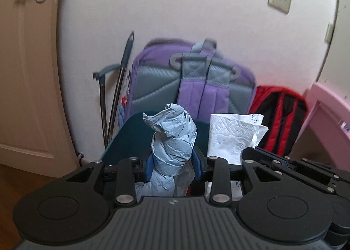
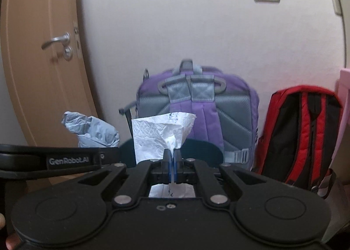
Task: Collect trash
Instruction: 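Open both tools to drop the tissue and napkin into the bin, then withdraw both tools from the bin and lower them to the floor trash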
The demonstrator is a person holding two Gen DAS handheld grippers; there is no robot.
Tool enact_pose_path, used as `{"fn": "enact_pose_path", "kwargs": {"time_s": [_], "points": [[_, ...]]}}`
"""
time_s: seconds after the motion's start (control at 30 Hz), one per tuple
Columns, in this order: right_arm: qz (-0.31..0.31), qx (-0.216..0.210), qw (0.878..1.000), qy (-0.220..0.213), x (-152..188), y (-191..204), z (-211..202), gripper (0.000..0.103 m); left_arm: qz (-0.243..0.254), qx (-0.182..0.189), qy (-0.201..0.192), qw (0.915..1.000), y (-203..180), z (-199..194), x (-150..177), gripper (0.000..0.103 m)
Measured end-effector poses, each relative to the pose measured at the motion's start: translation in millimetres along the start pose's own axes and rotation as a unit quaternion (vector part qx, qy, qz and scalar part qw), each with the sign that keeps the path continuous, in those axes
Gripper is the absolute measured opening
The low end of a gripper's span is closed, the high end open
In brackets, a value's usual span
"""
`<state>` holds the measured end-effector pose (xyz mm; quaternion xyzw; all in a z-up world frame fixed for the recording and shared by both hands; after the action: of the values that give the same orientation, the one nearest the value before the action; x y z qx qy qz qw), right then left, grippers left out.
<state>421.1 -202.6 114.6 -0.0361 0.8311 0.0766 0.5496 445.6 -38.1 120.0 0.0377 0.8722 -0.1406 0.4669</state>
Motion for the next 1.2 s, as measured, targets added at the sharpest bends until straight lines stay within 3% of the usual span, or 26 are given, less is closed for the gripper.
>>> {"fn": "enact_pose_path", "kwargs": {"time_s": [0.27,0.4,0.5,0.57,0.6,0.97,1.2], "points": [[-0.018,-0.001,0.998,0.052,21.0,2.1,49.3,0.005,-0.007,-0.007,0.056,0.9984,23.2,52.4,16.1,0.035],[-0.024,-0.008,0.997,0.072,28.9,2.5,61.7,0.015,-0.013,-0.009,0.072,0.9973,30.0,66.4,23.3,0.036],[-0.026,-0.009,0.996,0.081,31.9,2.5,67.0,0.017,-0.023,-0.008,0.083,0.9963,34.7,72.7,26.7,0.036],[-0.025,-0.006,0.996,0.082,32.8,2.1,68.0,0.030,-0.023,-0.008,0.083,0.9962,35.2,74.9,28.1,0.041],[-0.025,-0.005,0.996,0.082,33.5,1.9,67.9,0.034,-0.022,-0.004,0.083,0.9963,34.1,74.7,28.6,0.044],[-0.012,0.003,0.997,0.077,28.2,-7.4,48.4,0.034,-0.020,-0.006,0.064,0.9977,21.9,47.4,26.1,0.065],[-0.021,-0.001,0.998,0.061,22.7,-4.6,8.0,0.042,-0.016,-0.001,0.047,0.9988,10.1,6.5,28.0,0.065]]}}
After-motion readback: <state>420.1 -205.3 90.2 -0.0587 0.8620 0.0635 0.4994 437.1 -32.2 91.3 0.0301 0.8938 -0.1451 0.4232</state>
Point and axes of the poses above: each gripper's, at about its wrist camera, not at the fingertips, and z roughly the way its jaws point, y to its left, x to its underside, the point moved 2 cm from there along z, roughly the way its jaws point, and after that the axes turned 6 degrees about x, right-handed, at the moved point
